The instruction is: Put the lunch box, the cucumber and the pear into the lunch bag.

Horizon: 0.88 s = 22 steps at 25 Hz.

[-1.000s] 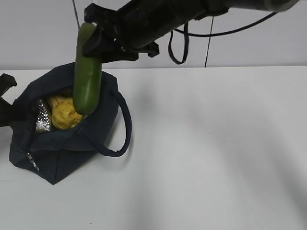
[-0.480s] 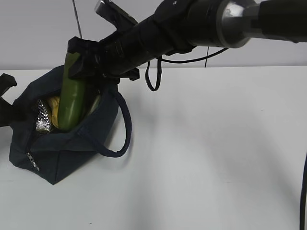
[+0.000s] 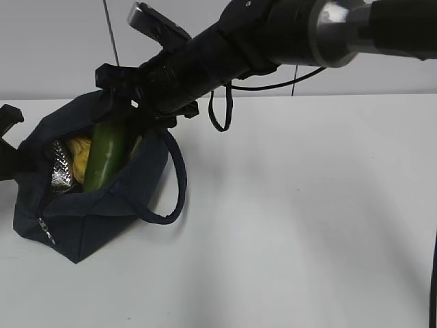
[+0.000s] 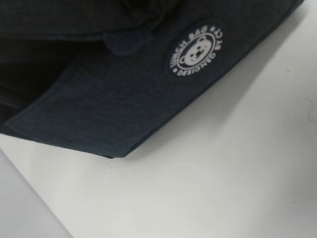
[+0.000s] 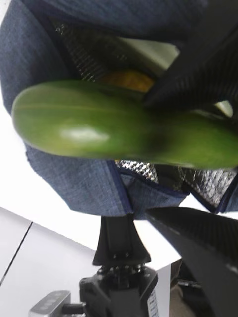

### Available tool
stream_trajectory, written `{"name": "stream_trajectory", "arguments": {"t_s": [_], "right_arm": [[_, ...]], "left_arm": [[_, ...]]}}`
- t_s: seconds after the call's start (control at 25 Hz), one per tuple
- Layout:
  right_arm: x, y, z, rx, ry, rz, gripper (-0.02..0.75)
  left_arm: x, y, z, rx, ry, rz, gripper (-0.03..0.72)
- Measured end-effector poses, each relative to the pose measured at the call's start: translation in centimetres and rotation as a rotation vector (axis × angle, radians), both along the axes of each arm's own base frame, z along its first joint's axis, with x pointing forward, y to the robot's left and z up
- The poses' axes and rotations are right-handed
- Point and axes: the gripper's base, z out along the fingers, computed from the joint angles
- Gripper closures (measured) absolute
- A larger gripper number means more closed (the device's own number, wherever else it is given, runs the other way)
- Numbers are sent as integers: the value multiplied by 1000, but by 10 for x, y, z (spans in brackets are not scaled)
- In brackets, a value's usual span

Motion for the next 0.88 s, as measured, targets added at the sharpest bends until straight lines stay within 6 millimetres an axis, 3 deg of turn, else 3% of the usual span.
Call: {"name": "stream_trajectory", "arguments": {"t_s": [0.44, 0.68, 0.88], "right_arm": [[-18, -17, 45, -130, -154, 74, 262], [-25, -28, 33, -292, -41, 87, 262], [-21, -27, 20, -319, 11, 70, 262]], "left_arm": [[0, 0, 0, 0, 0, 0, 687], [0, 0, 0, -2, 0, 1, 687], [0, 0, 0, -12, -1, 7, 687]]}}
